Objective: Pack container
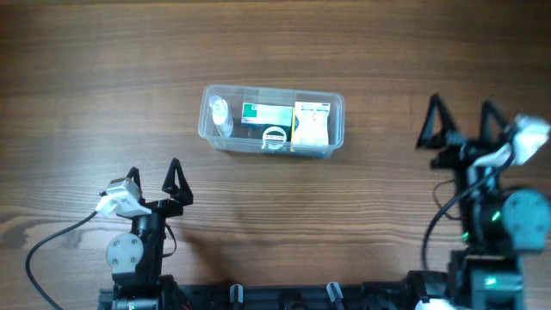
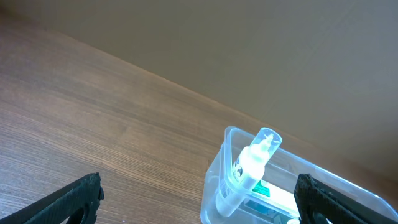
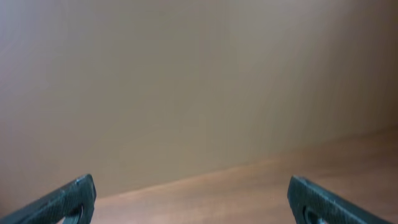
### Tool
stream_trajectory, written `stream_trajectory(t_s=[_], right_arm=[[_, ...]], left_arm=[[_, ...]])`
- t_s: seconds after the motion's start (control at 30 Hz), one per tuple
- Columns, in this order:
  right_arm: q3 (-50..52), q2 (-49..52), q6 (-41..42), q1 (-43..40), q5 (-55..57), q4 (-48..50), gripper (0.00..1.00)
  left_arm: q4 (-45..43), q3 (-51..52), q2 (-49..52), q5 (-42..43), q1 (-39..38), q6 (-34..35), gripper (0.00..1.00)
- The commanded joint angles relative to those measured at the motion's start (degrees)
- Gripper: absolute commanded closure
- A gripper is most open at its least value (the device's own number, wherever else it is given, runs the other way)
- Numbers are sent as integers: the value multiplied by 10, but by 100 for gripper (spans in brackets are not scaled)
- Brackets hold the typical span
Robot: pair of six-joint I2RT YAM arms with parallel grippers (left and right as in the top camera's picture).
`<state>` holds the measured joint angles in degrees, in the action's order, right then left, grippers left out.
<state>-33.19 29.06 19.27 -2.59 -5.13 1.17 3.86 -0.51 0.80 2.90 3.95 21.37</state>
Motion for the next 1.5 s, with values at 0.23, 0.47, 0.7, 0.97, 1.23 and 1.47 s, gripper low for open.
stream_trajectory(t_s=[0.23, 0.47, 0.7, 0.97, 1.23, 1.47], right_arm=[[224, -211, 2, 11, -27, 59, 0], [282, -270, 3, 11, -27, 72, 0], [311, -289, -12, 11, -27, 79, 0], [329, -289, -21, 11, -27, 85, 0], [329, -289, -31, 11, -12, -8, 0], [329, -289, -126, 11, -14, -8, 0]], left_arm=[[5, 2, -4, -4, 5, -1, 0], [5, 2, -4, -4, 5, -1, 0], [5, 2, -4, -4, 5, -1, 0], [5, 2, -4, -4, 5, -1, 0], [5, 2, -4, -3, 5, -1, 0], [5, 2, -4, -3, 5, -1, 0]])
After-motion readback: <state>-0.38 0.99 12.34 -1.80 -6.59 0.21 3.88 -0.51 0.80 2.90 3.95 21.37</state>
